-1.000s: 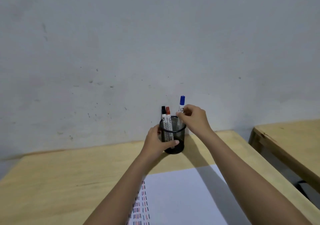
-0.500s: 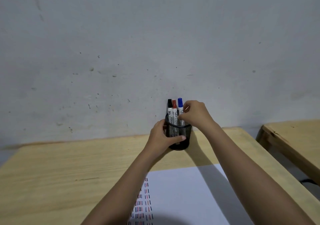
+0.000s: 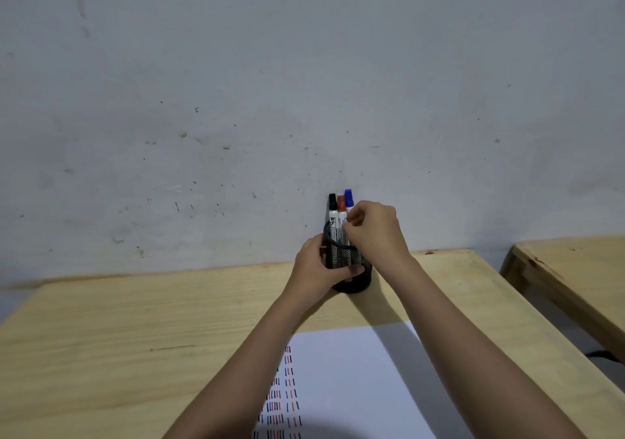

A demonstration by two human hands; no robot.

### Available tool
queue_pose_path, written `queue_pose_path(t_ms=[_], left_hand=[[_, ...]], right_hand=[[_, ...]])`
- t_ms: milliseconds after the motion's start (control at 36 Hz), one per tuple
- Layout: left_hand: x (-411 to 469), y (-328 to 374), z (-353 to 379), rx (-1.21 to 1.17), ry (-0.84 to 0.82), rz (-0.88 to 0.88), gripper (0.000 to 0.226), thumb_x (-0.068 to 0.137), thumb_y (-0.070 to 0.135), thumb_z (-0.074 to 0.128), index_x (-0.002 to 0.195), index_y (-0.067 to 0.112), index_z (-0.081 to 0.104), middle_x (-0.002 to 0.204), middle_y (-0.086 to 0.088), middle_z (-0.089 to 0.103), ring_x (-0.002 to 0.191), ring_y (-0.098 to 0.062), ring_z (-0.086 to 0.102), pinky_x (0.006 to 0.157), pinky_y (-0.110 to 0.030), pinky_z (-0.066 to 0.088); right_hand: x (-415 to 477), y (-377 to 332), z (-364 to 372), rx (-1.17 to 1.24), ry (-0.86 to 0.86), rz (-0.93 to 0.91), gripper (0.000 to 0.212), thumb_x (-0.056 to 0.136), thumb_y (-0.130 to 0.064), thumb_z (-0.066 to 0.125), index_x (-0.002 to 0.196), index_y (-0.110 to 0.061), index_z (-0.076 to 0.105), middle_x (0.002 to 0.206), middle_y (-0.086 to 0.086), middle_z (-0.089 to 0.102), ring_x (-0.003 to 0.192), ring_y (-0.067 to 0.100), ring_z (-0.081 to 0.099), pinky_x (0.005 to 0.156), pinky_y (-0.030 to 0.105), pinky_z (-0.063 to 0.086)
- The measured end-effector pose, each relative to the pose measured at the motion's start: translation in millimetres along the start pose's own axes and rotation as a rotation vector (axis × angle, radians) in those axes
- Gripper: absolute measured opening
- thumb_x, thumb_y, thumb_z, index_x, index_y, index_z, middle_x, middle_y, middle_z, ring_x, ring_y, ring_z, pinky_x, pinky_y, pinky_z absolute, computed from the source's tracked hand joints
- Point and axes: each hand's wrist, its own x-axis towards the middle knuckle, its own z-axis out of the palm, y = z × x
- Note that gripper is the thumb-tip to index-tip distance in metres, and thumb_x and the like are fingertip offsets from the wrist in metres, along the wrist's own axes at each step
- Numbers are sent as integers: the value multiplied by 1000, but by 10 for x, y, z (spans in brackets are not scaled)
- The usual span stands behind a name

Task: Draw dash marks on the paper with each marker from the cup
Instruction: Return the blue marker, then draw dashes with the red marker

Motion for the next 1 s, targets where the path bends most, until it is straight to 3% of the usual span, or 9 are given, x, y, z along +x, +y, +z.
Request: queue_pose_path(t_ms=[139, 306, 528, 639, 750, 806, 917, 944, 1000], left_hand=[[5, -6, 3, -9, -8, 2, 58, 55, 37, 86, 104, 22, 58, 108, 1, 61, 98, -8, 61, 76, -18, 48], [14, -26, 3, 9, -4, 9, 60, 56, 37, 86, 107, 20, 58, 110, 0, 61, 100, -10, 61, 83, -26, 52], [-9, -27, 42, -20, 6, 10, 59, 58, 36, 86, 108, 23, 57, 110, 4, 56, 99, -2, 59, 78, -14, 46], [-32, -21, 43, -17, 24, 18, 57, 58, 35, 86, 105, 23, 57, 108, 1, 52, 98, -7, 60, 80, -18, 48], [-45, -3, 32, 16, 26, 15, 56, 58, 39, 85, 105, 26, 58, 107, 3, 52, 97, -7, 59, 80, -20, 48], [-60, 29, 31, 24, 27, 9, 56, 58, 39, 84, 105, 28, 58, 107, 3, 53, 96, -8, 60, 80, -21, 49], [-112, 141, 11, 22, 10, -28, 52, 63, 28, 83, 108, 16, 60, 112, -8, 59, 99, -21, 63, 88, -37, 53], [-132, 172, 2, 16, 15, -32, 48, 65, 25, 81, 107, 14, 60, 112, -9, 60, 99, -22, 64, 86, -34, 54], [-199, 270, -26, 24, 69, -33, 40, 73, 23, 77, 107, 15, 58, 111, -1, 56, 97, -13, 59, 72, -10, 49]], right_hand=[[19, -29, 11, -48, -14, 11, 12, 76, -7, 59, 83, -5, 68, 86, 15, 70, 79, 28, 65, 75, 40, 56], [23, -59, 33, -90, -21, 35, 15, 75, -8, 58, 84, -4, 70, 85, 14, 70, 78, 30, 65, 71, 40, 56], [5, -50, 23, 12, 3, 35, 10, 70, -11, 64, 75, -3, 68, 73, 13, 69, 70, 28, 65, 68, 41, 57], [-16, -29, -3, 119, 40, 14, 4, 67, -12, 66, 69, -9, 66, 61, 2, 63, 60, 15, 61, 60, 30, 51], [-27, -35, -99, 251, 105, -32, 9, 68, -16, 70, 69, -18, 61, 61, -7, 60, 55, 1, 55, 53, 6, 43], [-44, -72, -169, 329, 149, -70, 14, 69, -14, 68, 68, -24, 58, 63, -8, 60, 56, -2, 54, 54, 4, 43], [-112, -208, -340, 422, 219, -165, 16, 72, -11, 64, 74, -25, 57, 72, -10, 60, 64, -2, 54, 57, 7, 43], [-138, -247, -389, 432, 224, -192, 18, 73, -10, 63, 75, -27, 56, 75, -10, 60, 66, -1, 54, 57, 7, 43], [-208, -323, -488, 440, 228, -246, 21, 76, -10, 63, 78, -29, 54, 79, -11, 59, 70, -1, 55, 58, 7, 43]])
